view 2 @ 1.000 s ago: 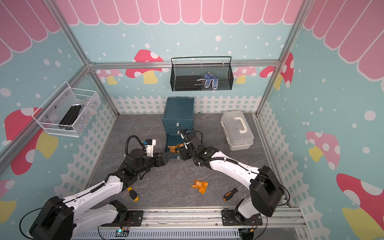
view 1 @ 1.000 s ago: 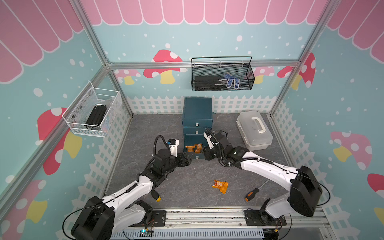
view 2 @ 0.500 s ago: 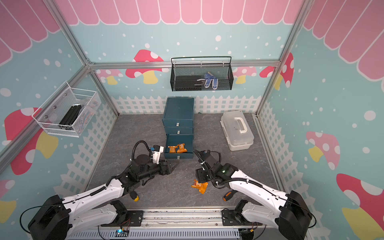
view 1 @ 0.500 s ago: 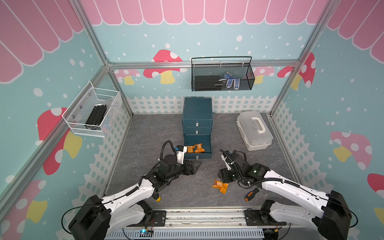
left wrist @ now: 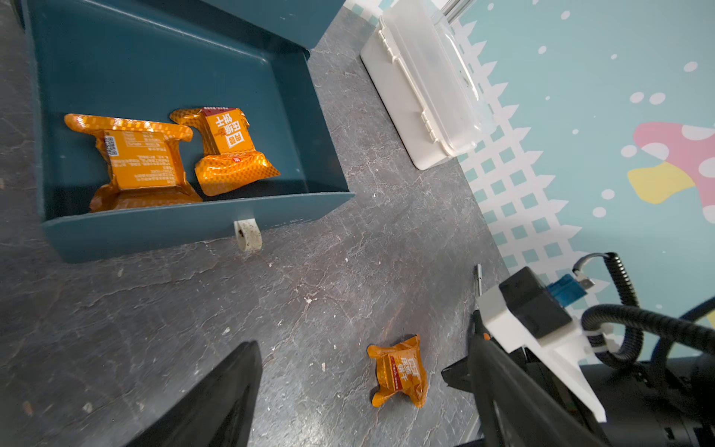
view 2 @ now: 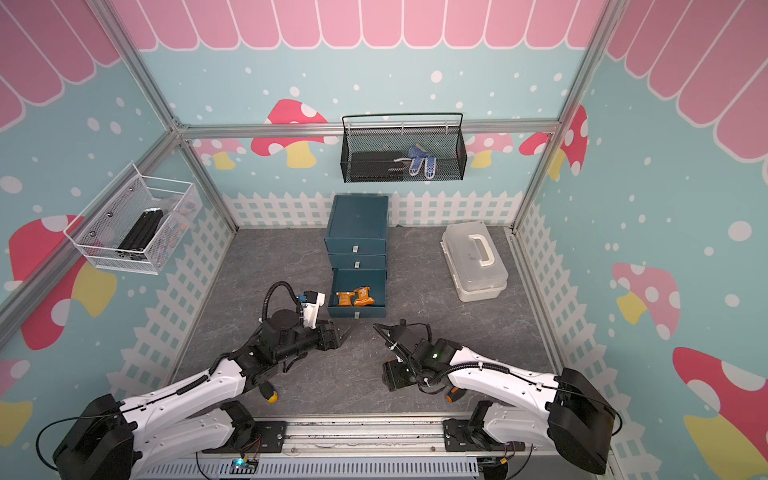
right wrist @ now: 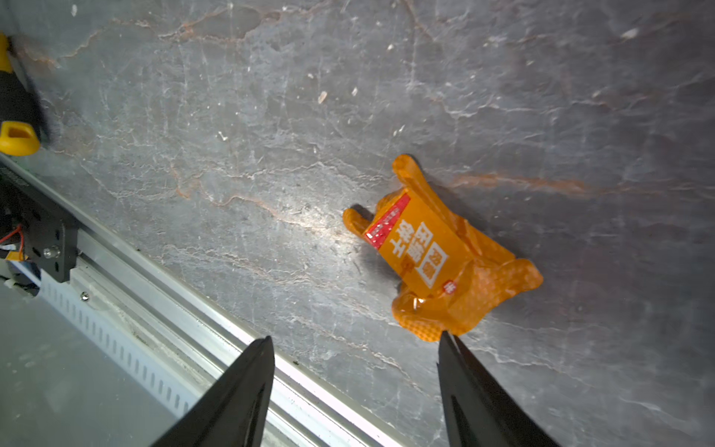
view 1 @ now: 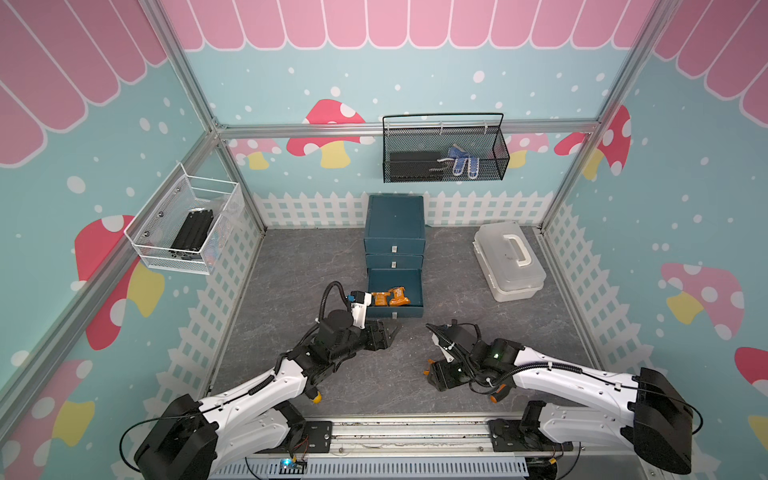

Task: Place the cookies into the drawer by color
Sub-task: Move the cookie to the center of the board.

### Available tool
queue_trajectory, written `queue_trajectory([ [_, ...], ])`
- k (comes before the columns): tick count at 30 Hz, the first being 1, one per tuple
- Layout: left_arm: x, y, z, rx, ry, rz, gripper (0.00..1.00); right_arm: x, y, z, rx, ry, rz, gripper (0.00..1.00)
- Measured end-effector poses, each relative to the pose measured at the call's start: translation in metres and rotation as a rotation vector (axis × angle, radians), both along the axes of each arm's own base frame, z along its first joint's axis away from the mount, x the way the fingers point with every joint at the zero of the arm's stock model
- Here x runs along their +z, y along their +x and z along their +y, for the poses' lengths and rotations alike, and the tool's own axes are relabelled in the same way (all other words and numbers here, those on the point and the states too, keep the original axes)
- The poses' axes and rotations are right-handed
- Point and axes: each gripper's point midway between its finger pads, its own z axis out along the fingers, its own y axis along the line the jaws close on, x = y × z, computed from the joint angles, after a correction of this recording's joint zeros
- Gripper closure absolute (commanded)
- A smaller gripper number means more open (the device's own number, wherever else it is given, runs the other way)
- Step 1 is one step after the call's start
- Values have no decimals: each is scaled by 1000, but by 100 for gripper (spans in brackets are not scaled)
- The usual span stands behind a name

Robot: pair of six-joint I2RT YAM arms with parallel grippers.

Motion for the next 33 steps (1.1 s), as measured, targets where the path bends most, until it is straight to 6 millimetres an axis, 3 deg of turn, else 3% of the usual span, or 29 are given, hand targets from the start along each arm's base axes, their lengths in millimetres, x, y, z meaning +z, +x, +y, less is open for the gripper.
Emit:
queue_trajectory([
  [8, 5, -7, -4, -27, -19, 1, 13, -22, -22, 1, -1, 18, 77, 24],
  [17, 7, -8, -4, -31, -26, 3, 13, -36, -25, -2, -39, 20, 100, 16],
  [25, 11, -10, -4, -32, -33, -3, 13, -35, -4, -8, -86, -22, 3, 14],
  [30, 10, -10, -4, -34, -32, -3, 13, -28, 23, -10, -127, -36, -56, 13],
  [33, 11, -10, -4, -33, -32, -3, 12, -34, 33, -13, -140, -51, -59, 13],
])
